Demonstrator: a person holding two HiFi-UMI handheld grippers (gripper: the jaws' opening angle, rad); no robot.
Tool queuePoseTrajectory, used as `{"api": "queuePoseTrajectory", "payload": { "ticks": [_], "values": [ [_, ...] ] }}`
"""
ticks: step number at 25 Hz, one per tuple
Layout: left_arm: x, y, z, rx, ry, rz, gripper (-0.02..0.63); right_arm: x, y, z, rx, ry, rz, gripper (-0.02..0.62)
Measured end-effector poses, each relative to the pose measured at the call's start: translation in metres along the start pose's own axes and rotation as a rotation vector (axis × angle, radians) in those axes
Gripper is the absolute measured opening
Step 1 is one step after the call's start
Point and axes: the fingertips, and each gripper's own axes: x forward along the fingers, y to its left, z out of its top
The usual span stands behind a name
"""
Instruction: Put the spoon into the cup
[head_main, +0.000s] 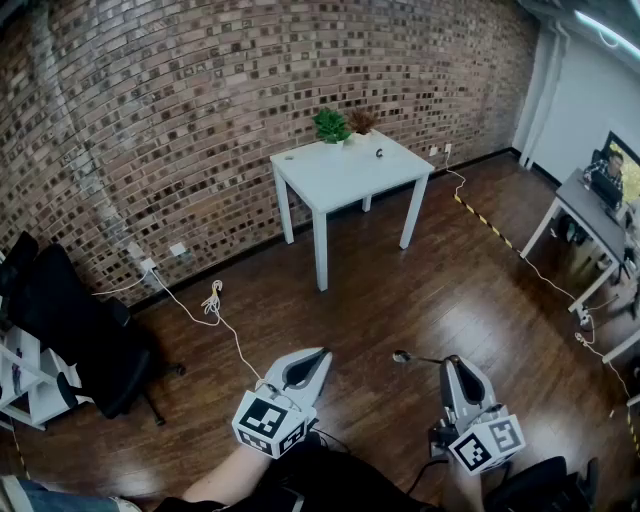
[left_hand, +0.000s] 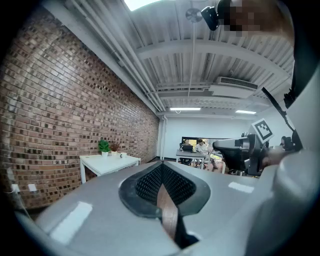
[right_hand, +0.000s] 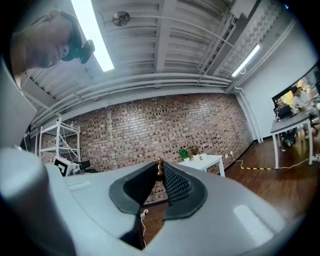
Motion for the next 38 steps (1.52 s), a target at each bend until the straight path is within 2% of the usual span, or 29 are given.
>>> {"api": "queuePoseTrajectory", "payload": {
  "ticks": [6, 12, 16, 23, 31, 38],
  "values": [
    [0.014, 0.067, 0.012, -0.003, -0.006, -0.021, -0.006, 0.067, 0.011, 0.002, -0.004, 0.006, -0.017, 0.051],
    [0.037, 0.102, 0.015, -0.015, -0.008, -0.051, -0.006, 0.105, 0.005, 0.009, 0.003, 0.012, -0.054, 0.051],
    [0.065, 0.109, 0.013, -0.033, 0.002, -0.062, -0.006, 0.126, -0.017, 0.016, -0.005, 0.023, -0.069, 0.051],
    [0.13, 0.122, 0.018, -0.019, -0.002, -0.026, -0.006, 0.174, -0.067, 0.018, 0.015, 0.029, -0.019, 0.049],
    [0.218, 0.118, 0.036, 0.008, -0.003, 0.027, -0.006, 0.209, -0.14, 0.049, 0.01, 0.012, 0.048, 0.051],
    [0.284, 0.101, 0.035, 0.008, 0.024, 0.011, -0.006, 0.231, -0.2, 0.06, 0.028, 0.014, 0.058, 0.051]
  ]
}}
